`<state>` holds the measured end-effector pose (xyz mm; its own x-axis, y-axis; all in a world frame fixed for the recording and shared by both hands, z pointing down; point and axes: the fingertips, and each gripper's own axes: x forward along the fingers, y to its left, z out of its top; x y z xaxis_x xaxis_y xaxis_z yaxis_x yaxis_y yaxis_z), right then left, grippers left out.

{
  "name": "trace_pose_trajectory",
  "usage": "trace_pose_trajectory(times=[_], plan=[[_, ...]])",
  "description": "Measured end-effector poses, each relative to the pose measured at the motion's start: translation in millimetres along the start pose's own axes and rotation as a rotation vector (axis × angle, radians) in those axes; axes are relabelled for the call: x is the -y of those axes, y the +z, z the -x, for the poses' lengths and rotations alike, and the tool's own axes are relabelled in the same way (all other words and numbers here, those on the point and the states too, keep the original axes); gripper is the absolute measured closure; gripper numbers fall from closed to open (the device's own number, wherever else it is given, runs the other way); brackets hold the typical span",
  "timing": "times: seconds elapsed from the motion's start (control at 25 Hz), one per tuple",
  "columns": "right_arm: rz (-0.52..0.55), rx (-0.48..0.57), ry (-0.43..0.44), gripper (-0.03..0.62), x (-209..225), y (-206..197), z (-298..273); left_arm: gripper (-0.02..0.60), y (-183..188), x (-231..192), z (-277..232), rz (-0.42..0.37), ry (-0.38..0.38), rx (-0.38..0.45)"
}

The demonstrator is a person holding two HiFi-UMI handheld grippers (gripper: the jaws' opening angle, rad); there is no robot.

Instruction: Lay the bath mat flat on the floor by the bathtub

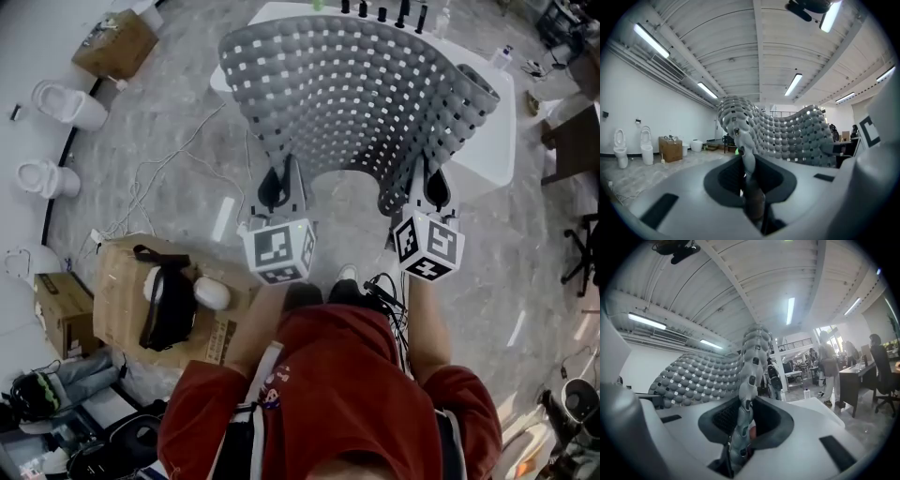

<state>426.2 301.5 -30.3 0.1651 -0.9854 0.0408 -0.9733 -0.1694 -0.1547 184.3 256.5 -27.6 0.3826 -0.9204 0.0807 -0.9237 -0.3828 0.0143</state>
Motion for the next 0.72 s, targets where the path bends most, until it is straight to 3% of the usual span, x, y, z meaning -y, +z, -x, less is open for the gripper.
trace_pose_trajectory(times=[0.28,0.44,0.72], plan=[[-0.012,-0.065,0.118,0.517,-30.0,-73.4,-133.7,0.525,-58.2,-61.8,-96.0,-0.007,0.126,-0.047],[-0.011,-0.088,0.166,0.517,-68.4,-105.0,-168.0,0.525,-82.9,-105.6,-110.2,0.005,0.174,-0.058],[0.021,-0.131,0.246,0.517,-124.6,-111.6,-194.3,0.525,-86.4,-161.7,-107.1,0.044,0.260,-0.075]])
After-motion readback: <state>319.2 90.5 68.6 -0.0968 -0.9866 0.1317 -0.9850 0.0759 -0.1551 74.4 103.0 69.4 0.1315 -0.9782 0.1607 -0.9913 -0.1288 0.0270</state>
